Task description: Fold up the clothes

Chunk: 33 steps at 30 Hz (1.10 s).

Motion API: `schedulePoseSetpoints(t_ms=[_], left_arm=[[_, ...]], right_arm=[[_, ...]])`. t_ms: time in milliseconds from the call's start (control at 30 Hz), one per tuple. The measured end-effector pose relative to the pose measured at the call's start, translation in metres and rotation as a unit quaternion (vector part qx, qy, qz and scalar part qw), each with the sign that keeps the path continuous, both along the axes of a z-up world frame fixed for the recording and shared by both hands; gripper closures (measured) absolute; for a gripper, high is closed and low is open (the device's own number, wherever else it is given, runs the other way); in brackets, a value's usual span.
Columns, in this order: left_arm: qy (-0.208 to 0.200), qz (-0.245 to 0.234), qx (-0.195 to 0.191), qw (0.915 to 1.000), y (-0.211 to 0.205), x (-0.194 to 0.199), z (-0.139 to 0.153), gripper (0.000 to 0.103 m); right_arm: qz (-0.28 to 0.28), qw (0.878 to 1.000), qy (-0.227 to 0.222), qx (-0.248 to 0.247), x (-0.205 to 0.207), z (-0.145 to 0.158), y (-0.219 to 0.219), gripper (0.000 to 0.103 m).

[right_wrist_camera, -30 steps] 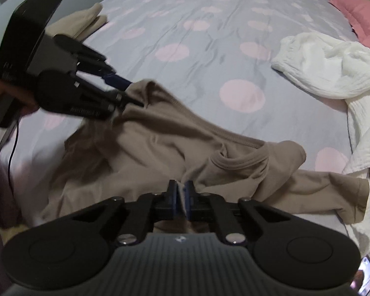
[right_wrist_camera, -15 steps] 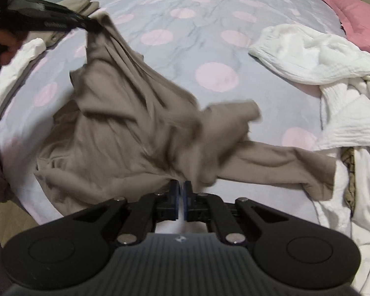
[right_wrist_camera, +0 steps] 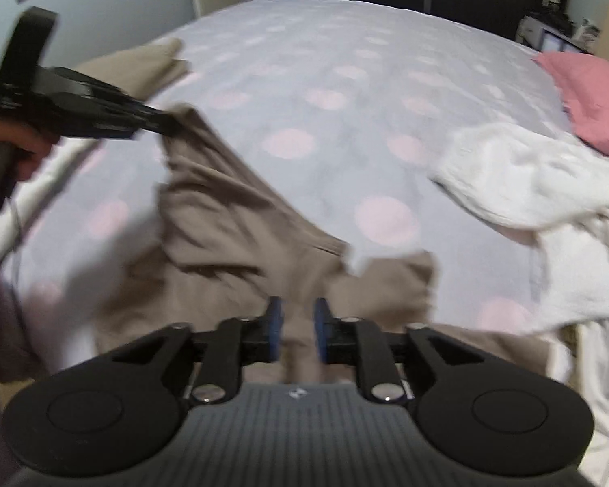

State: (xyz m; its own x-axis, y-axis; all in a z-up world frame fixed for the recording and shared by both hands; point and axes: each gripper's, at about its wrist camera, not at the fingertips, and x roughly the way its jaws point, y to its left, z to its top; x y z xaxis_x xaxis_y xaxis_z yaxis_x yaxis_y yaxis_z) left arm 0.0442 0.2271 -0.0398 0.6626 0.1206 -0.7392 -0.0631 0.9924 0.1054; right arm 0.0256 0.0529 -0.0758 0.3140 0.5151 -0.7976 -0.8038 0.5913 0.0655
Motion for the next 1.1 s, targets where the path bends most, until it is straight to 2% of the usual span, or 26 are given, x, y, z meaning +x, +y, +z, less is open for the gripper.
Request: schedulePoseSetpoints(t_ms=[167,233,267,300,400,567,700,933,1100], left_arm=[[-0.004,-0.002,-0.007,1.0,0.001,-0.003,0.002,0.099],[-0.005,-0.003,-0.012,0.9999,0.003,-0.005,0.003,0.099],[-0.007,-0.004,-0.014,0.9999,0.004,-0.006,0.004,0.099],[-0.009,-0.003,-0.015,0.9998,0.005,-0.007,0.005,0.099],[-0.026,0.001,-0.018,0.9995,0.007,-0.013,0.012,0.099],[-0.072,0.024,-0.012,0.9971,0.013,-0.032,0.039,0.099],[-0.134,0.053,0.002,0.9895,0.023,-0.061,0.08,0.1],[-0.243,0.089,0.023,0.9656,0.038,-0.121,0.175,0.1],[-0.314,0.086,0.07,0.9427,0.026,-0.16,0.249,0.1]], right_arm=[[0.011,0.999,0.006,-0.05,-0.005,-0.029,0.03,0.065],[0.013,0.997,0.0,-0.071,-0.006,-0.037,0.035,0.068],[0.015,0.997,-0.008,-0.079,-0.007,-0.039,0.036,0.085],[0.017,0.996,-0.016,-0.088,-0.007,-0.04,0.036,0.097],[0.015,0.995,-0.041,-0.094,-0.005,-0.031,0.033,0.097],[-0.041,0.991,-0.11,-0.066,0.006,0.013,0.014,0.098],[-0.085,0.982,-0.166,-0.028,0.011,0.053,-0.002,0.098],[-0.11,0.956,-0.267,0.046,0.0,0.141,-0.011,0.098],[-0.105,0.929,-0.342,0.094,-0.024,0.213,-0.01,0.098]])
